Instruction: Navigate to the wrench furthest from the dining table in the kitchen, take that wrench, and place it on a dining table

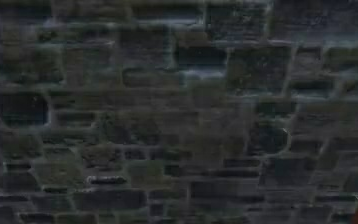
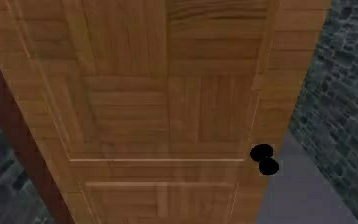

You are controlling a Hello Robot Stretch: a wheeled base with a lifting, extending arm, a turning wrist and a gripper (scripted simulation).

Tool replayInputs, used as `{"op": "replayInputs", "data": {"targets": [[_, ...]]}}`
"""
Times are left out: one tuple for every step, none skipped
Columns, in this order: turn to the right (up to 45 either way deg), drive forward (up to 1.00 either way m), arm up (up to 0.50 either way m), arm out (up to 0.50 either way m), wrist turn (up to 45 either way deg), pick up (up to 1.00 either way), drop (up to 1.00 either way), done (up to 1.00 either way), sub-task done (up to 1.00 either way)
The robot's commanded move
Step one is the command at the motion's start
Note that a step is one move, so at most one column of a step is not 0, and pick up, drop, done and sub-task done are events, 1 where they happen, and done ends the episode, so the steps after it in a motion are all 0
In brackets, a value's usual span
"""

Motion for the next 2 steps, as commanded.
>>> {"op": "replayInputs", "data": {"targets": [[45.0,0.0,0.0,0.0,0.0,0.0,0.0,0.0,0.0],[45.0,0.0,0.0,0.0,0.0,0.0,0.0,0.0,0.0]]}}
